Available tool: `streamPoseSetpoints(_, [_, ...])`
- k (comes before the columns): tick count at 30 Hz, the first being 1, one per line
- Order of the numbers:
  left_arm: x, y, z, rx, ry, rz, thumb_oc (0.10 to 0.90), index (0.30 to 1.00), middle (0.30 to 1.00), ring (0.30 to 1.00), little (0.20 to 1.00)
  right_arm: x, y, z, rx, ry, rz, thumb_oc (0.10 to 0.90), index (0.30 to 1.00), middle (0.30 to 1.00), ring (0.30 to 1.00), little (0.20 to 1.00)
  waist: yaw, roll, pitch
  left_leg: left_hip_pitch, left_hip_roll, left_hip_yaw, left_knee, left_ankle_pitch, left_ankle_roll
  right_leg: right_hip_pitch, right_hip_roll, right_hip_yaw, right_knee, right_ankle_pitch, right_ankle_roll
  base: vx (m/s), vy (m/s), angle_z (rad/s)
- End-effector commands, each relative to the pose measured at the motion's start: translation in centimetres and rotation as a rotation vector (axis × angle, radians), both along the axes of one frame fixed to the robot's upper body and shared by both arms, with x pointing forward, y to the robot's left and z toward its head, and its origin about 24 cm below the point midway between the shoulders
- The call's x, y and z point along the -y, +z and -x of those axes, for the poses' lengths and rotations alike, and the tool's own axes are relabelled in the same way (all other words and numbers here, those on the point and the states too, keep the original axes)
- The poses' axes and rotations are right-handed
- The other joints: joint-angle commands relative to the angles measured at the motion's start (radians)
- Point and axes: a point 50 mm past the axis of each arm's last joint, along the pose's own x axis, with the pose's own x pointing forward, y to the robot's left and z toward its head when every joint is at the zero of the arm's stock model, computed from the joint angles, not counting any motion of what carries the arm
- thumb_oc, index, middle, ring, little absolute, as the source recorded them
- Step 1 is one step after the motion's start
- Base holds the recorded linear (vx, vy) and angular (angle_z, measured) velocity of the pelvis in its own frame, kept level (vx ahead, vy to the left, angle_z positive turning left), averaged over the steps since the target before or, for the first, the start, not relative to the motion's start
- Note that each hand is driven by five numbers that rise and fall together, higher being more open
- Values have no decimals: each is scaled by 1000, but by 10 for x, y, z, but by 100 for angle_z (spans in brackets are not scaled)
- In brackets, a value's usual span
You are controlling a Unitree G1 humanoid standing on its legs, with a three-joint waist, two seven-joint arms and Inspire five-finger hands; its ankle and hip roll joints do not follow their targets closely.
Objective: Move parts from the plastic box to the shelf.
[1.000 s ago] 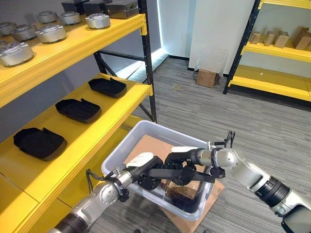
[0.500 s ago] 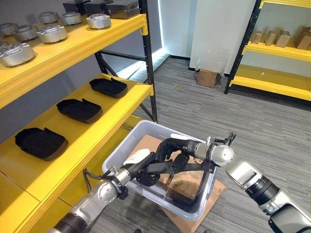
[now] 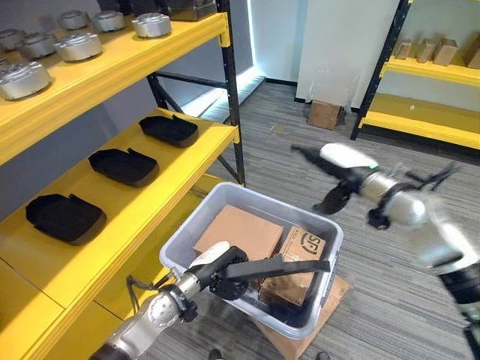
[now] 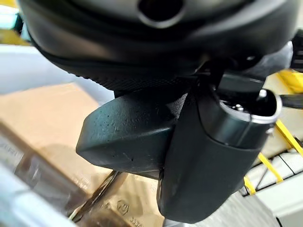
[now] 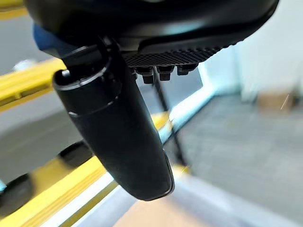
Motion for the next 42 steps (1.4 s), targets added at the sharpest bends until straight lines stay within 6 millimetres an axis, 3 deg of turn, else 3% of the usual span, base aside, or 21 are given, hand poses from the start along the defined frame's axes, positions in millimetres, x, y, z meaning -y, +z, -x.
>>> streamPoseSetpoints(1, [-7,59,-25,304,-28,92,400,300,300,300,300,-5,43,24,162,133,-83,900,1000,1000,1000,1000,-11,-37,-60,1,32,-26,139,-157,46,-29,-33,-20,109,-70,-10,13,34,-3])
streamPoseSetpoints(5, [-14,55,-19,318,12,82,400,300,300,300,300,18,35,34,208,92,-328,900,1000,1000,1000,1000,-17,-43,-58,1,35,-26,143,-156,45,-24,-30,-15,108,-71,-12,6,27,-1])
streamPoseSetpoints(6, [-16,54,-17,331,33,77,400,300,300,300,300,29,34,37,279,66,-478,900,1000,1000,1000,1000,-19,-42,-58,1,36,-28,145,-157,45,-23,-28,-11,108,-73,-12,-1,33,1])
streamPoseSetpoints(9, [-16,56,-17,347,47,79,400,300,300,300,300,38,29,39,330,32,-595,900,1000,1000,1000,1000,-16,-41,-60,0,36,-31,146,-159,46,-21,-27,-9,109,-76,-12,-7,42,0])
streamPoseSetpoints(10, [-18,59,-18,389,96,89,400,300,300,300,300,50,13,40,360,-37,-772,900,1000,1000,1000,1000,-15,-34,-58,0,35,-35,148,-163,49,-18,-26,-8,110,-81,-12,-22,97,1])
streamPoseSetpoints(13, [-23,69,-19,461,161,98,400,300,300,300,300,62,-26,42,328,-179,-944,900,1000,1000,1000,1000,-13,-27,-60,-2,29,-44,148,-165,54,-16,-26,-6,113,-84,-13,-33,147,3])
streamPoseSetpoints(14, [-27,83,-18,540,185,100,400,300,300,300,300,70,-57,47,293,-295,-1016,900,1000,1000,1000,1000,-10,-20,-58,-4,21,-54,145,-166,61,-14,-27,-7,115,-87,-13,-43,141,2])
streamPoseSetpoints(19, [-32,114,-13,659,140,107,416,322,322,322,322,70,-94,46,162,-385,-970,900,1000,1000,1000,1000,14,-17,-57,-20,-14,-98,148,-172,80,-6,-50,-22,129,-91,-4,-75,181,17])
streamPoseSetpoints(22, [-31,128,-14,705,95,126,400,300,300,300,300,68,-96,43,149,-394,-1002,900,1000,1000,1000,1000,30,-18,-61,-30,-35,-114,148,-172,90,-7,-73,-44,143,-80,-2,-65,202,23])
streamPoseSetpoints(27, [-21,155,-15,779,6,178,400,300,300,300,300,67,-106,39,138,-472,-1021,900,1000,1000,1000,1000,58,-21,-65,-31,-86,-108,106,-172,117,-30,-146,-100,161,29,15,-83,209,16])
streamPoseSetpoints(30, [-21,161,-14,799,-5,196,400,300,300,300,300,59,-114,38,107,-475,-1039,900,1000,1000,1000,1000,67,-24,-59,-10,-100,-71,57,-173,123,-68,-158,-148,175,88,38,-152,97,3])
streamPoseSetpoints(32, [-24,163,-16,799,13,225,400,300,300,300,300,54,-116,36,94,-463,-1062,900,1000,1000,1000,1000,66,-14,-53,-3,-102,-65,45,-170,130,-86,-64,-158,245,-10,24,-198,40,-19])
streamPoseSetpoints(33, [-22,163,-22,778,31,287,400,300,300,300,300,51,-117,34,82,-457,-1069,900,1000,1000,1000,1000,48,-9,-52,-13,-118,-86,47,-164,142,-103,69,-122,331,-111,-11,-192,13,-21])
streamPoseSetpoints(36, [-15,157,-28,742,67,367,400,300,300,300,300,47,-119,31,80,-440,-1061,900,1000,1000,1000,1000,22,-12,-53,-24,-155,-135,43,-152,150,-140,234,-34,415,-132,-46,-140,-23,10])
streamPoseSetpoints(38, [-12,152,-29,731,99,395,400,300,300,300,300,40,-124,29,55,-417,-1071,900,1000,1000,1000,1000,14,-18,-56,-20,-181,-156,37,-154,155,-144,294,-3,433,-148,-64,-104,-107,25])
streamPoseSetpoints(42, [-10,138,-26,688,167,435,400,300,300,300,300,33,-131,30,46,-402,-1091,900,1000,1000,1000,1000,28,-26,-60,-35,-194,-205,52,-140,142,-100,272,11,302,-140,-88,-79,-217,7])
